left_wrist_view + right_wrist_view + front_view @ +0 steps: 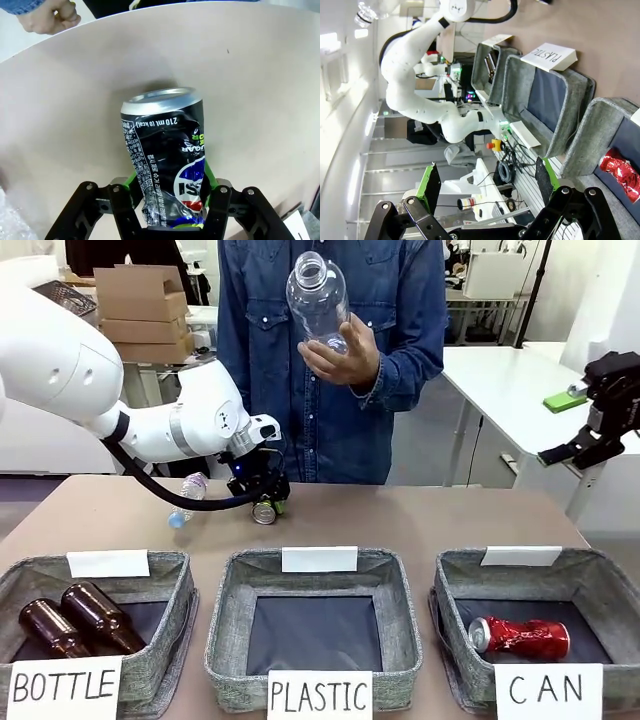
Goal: Sort the can waste into the basket.
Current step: Pick up the can waste from the table and place it in the right Fabric basket.
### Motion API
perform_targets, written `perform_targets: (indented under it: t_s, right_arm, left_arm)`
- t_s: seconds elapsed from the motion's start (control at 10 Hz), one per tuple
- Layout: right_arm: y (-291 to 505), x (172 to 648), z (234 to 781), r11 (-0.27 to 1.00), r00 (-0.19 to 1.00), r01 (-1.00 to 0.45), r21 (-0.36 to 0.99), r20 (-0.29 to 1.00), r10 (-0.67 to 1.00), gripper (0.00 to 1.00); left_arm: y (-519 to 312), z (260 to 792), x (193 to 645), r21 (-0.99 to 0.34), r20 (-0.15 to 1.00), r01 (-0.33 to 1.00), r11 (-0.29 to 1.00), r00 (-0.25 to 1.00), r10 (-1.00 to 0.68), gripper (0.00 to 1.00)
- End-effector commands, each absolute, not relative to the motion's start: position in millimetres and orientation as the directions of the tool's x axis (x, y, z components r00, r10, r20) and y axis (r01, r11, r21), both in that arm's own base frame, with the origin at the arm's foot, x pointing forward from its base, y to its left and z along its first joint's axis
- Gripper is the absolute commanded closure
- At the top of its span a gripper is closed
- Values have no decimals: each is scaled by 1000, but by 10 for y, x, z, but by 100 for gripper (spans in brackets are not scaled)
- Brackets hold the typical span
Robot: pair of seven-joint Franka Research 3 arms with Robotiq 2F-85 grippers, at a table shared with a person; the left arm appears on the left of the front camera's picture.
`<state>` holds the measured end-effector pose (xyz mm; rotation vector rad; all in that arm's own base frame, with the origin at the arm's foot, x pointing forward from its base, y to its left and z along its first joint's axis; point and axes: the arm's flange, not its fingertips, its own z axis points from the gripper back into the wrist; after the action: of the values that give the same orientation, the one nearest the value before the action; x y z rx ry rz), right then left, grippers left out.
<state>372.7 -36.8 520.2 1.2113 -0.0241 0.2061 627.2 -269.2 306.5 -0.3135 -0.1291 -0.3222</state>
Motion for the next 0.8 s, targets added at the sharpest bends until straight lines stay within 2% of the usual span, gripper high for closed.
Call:
perform_targets:
  t_s: [0.0, 0.1, 0.2, 0.3, 0.5, 0.7]
  right_arm:
    - [-392, 3725, 5214, 336, 977, -187, 923, 139, 160, 0]
    - [-392, 3725, 5214, 336, 977, -187, 923, 139, 160, 0]
    - [-392, 3725, 5214, 336, 977, -187, 923, 139, 160, 0]
    - [-392, 3725, 5214, 336, 977, -187, 923, 139, 160, 0]
    - [-392, 3725, 5214, 336, 977, -187, 923, 139, 160, 0]
    - [-392, 3725, 5214, 336, 977, -187, 923, 139, 160, 0]
  left_arm:
    - [-2540, 3192, 6167, -254, 178, 309, 917, 946, -269, 100]
    - [-2414, 3376, 6091, -255, 165, 325, 911, 943, -290, 100]
    - [-2138, 3738, 5865, -219, 161, 408, 887, 911, -379, 100]
    - [-1776, 4136, 5587, -240, 125, 451, 860, 892, -434, 100]
    - [-1100, 4818, 4790, -272, 82, 531, 803, 844, -530, 100]
    - [-898, 5149, 3917, -368, 95, 669, 645, 718, -690, 100]
